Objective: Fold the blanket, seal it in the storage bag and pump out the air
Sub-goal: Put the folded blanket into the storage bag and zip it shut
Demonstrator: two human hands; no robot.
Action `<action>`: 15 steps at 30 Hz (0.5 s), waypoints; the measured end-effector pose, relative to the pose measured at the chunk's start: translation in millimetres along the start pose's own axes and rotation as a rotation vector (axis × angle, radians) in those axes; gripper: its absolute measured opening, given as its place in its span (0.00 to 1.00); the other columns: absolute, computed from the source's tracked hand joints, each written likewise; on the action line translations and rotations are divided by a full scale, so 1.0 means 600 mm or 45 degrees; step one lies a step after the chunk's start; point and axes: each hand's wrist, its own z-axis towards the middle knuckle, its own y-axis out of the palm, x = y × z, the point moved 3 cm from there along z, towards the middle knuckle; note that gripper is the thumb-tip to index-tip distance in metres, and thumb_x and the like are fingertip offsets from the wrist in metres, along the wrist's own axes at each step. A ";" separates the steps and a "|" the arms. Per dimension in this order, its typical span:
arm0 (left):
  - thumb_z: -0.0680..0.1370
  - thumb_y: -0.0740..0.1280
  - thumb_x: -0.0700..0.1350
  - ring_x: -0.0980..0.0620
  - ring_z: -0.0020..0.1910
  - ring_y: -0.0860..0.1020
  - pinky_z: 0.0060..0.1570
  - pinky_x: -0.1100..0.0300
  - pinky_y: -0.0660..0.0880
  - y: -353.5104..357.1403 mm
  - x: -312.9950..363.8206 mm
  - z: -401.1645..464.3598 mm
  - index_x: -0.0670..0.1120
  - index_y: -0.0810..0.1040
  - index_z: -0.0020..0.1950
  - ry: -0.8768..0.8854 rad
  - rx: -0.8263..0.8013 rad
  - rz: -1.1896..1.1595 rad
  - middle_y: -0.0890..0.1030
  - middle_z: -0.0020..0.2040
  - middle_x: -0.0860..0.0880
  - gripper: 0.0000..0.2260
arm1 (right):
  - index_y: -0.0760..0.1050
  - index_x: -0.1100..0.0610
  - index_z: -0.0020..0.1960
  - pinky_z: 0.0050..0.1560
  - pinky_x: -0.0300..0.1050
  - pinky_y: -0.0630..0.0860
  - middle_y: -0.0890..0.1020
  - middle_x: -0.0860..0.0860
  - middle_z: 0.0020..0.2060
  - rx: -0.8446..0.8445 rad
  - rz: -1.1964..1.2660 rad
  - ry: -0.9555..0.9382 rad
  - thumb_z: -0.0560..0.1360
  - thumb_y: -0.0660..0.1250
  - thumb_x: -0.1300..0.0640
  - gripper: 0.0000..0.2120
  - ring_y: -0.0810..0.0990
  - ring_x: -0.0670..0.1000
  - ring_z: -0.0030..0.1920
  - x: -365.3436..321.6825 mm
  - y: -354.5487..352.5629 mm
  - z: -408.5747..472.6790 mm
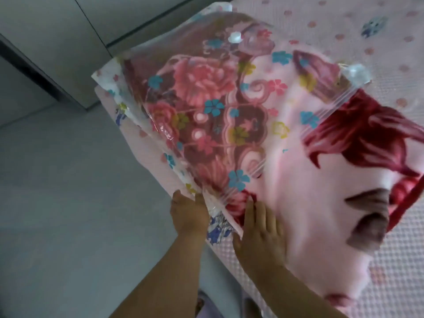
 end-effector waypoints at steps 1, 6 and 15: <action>0.80 0.62 0.52 0.38 0.61 0.75 0.62 0.50 0.71 0.017 -0.019 0.003 0.38 0.71 0.65 -0.151 -0.146 -0.115 0.76 0.61 0.37 0.21 | 0.72 0.66 0.67 0.57 0.57 0.73 0.77 0.62 0.60 -0.011 -0.026 0.017 0.54 0.79 0.48 0.46 0.75 0.62 0.58 0.002 0.010 -0.012; 0.80 0.62 0.54 0.48 0.31 0.75 0.39 0.56 0.72 0.076 -0.058 -0.014 0.47 0.72 0.36 -0.242 -0.534 -0.497 0.76 0.34 0.42 0.16 | 0.66 0.68 0.71 0.70 0.60 0.57 0.70 0.68 0.66 0.044 -0.170 0.075 0.52 0.81 0.57 0.51 0.67 0.66 0.67 0.025 0.043 -0.047; 0.81 0.60 0.48 0.45 0.48 0.81 0.47 0.55 0.78 0.077 -0.055 -0.019 0.43 0.78 0.54 -0.060 -0.626 -0.525 0.82 0.48 0.45 0.11 | 0.72 0.64 0.46 0.32 0.48 0.72 0.77 0.59 0.35 -0.152 -0.269 0.002 0.48 0.82 0.50 0.34 0.77 0.59 0.34 0.030 0.044 0.076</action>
